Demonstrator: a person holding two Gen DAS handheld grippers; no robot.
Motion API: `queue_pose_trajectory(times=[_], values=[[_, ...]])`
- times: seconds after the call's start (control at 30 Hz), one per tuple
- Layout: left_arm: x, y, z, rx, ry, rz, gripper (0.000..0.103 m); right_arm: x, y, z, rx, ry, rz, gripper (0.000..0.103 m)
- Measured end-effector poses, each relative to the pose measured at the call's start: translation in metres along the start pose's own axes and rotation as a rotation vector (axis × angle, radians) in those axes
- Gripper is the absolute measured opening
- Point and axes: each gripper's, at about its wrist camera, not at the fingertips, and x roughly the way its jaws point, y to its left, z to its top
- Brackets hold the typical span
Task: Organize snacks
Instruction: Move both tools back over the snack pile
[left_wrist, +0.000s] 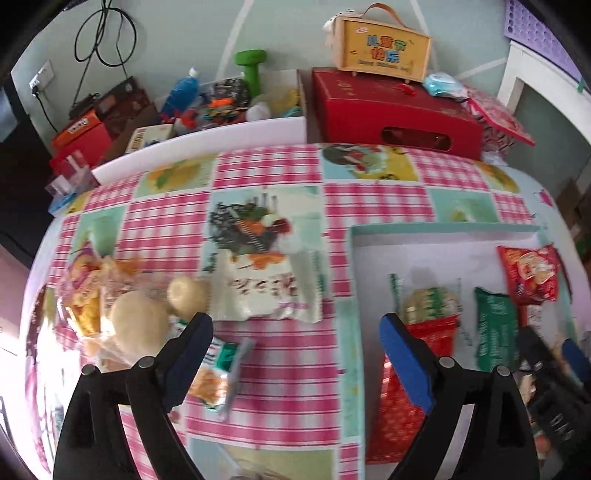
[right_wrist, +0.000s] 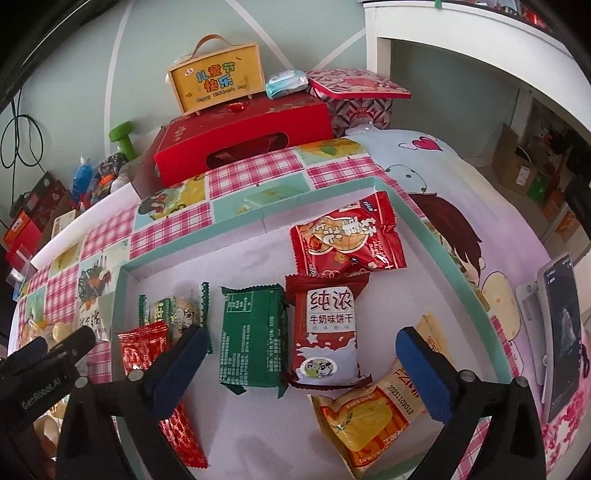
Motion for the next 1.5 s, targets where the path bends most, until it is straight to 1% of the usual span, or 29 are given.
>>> queue_pose_trajectory(times=[0.2, 0.47, 0.7, 0.8, 0.9, 1.0, 1.13, 1.2, 1.33, 1.5], values=[[-0.01, 0.02, -0.007, -0.003, -0.009, 0.042, 0.092, -0.004, 0.015, -0.002, -0.041, -0.004, 0.027, 0.103], [-0.026, 0.058, -0.019, -0.046, -0.02, 0.08, 0.092, -0.009, 0.038, -0.009, -0.107, 0.005, 0.014, 0.103], [-0.03, 0.098, -0.026, -0.11, -0.007, 0.072, 0.092, -0.015, 0.053, -0.014, -0.107, 0.022, 0.02, 0.103], [-0.033, 0.119, -0.024, -0.153, -0.011, 0.047, 0.092, -0.018, 0.063, -0.016, -0.125, 0.022, 0.014, 0.103], [-0.035, 0.138, -0.022, -0.193, -0.017, 0.034, 0.092, -0.025, 0.077, -0.017, -0.119, 0.017, 0.045, 0.103], [-0.034, 0.155, -0.022, -0.221, -0.013, 0.005, 0.092, -0.035, 0.098, -0.018, -0.127, 0.005, 0.076, 0.103], [-0.032, 0.171, -0.023, -0.224, -0.004, -0.016, 0.092, -0.04, 0.129, -0.02, -0.133, 0.005, 0.126, 0.103], [-0.028, 0.178, -0.026, -0.229, 0.008, -0.033, 0.092, -0.039, 0.146, -0.023, -0.149, 0.011, 0.143, 0.103], [-0.019, 0.194, -0.029, -0.275, 0.028, -0.052, 0.092, -0.03, 0.174, -0.032, -0.204, 0.035, 0.148, 0.103], [-0.009, 0.211, -0.03, -0.321, 0.044, -0.07, 0.092, -0.011, 0.198, -0.039, -0.243, 0.083, 0.148, 0.103]])
